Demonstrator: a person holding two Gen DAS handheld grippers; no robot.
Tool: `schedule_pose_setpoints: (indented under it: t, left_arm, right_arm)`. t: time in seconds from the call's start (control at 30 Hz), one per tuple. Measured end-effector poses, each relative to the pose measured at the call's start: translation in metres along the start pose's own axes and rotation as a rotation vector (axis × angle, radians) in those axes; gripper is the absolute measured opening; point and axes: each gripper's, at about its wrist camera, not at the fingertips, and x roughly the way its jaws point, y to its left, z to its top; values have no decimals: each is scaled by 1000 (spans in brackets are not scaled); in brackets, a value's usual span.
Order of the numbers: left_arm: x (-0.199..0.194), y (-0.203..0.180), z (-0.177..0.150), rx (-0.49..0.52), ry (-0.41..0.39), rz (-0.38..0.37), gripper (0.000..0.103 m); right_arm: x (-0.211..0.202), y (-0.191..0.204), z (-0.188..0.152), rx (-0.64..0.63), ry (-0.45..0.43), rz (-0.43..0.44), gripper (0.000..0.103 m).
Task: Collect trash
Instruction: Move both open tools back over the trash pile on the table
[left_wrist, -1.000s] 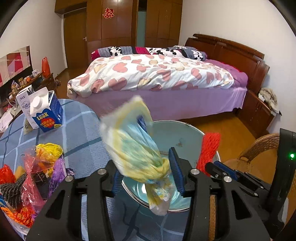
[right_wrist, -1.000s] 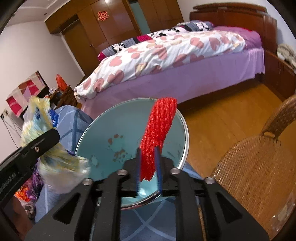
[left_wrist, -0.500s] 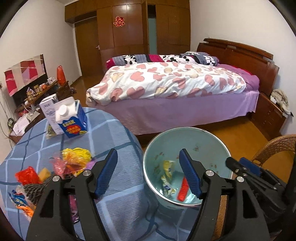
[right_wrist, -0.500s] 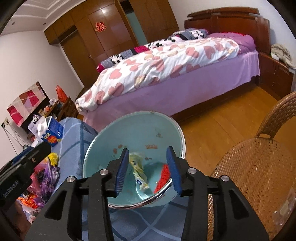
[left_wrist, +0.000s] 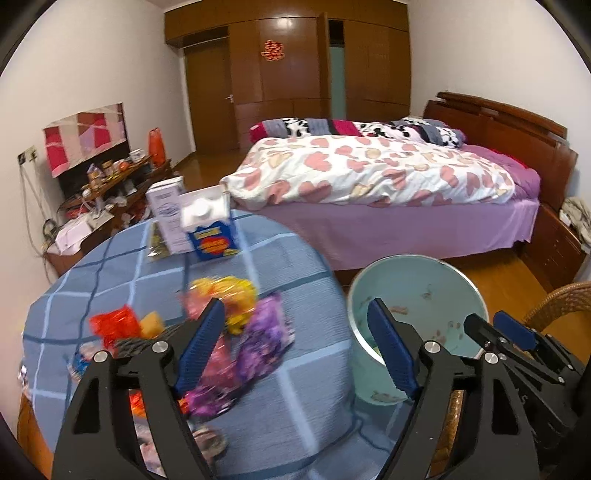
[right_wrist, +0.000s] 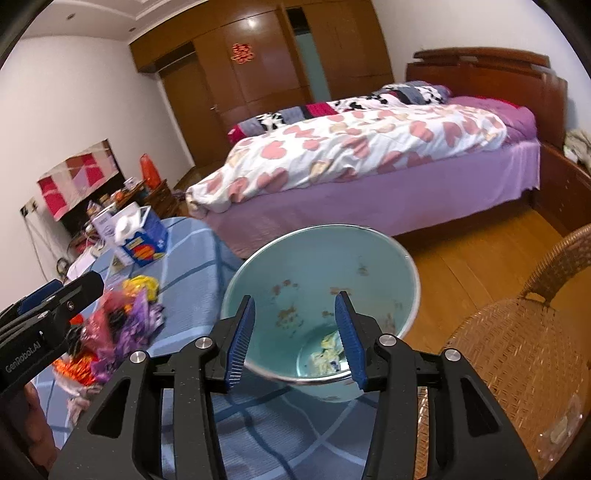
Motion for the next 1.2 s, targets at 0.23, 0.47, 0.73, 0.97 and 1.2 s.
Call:
schedule_pose_setpoints:
  t: [0.23, 0.47, 0.73, 0.97, 1.2]
  left_arm:
    - [-19, 31, -15, -26, 6, 37, 82]
    - [-40, 83, -40, -104, 20, 55, 82]
    - [-60, 137, -70, -170, 31, 104, 86]
    - [-62, 137, -91, -148, 69, 61, 86]
    - [-33, 103, -108, -111, 156, 3, 85]
  right_arm:
    - [-7, 34, -9, -65, 8, 59, 49]
    - [-11, 63, -21, -128, 21, 109, 51]
    - [-15, 87, -33, -191, 40, 159, 59]
    - [-17, 100, -39, -229, 49, 167, 59]
    - [-18, 103, -40, -241, 56, 172, 59]
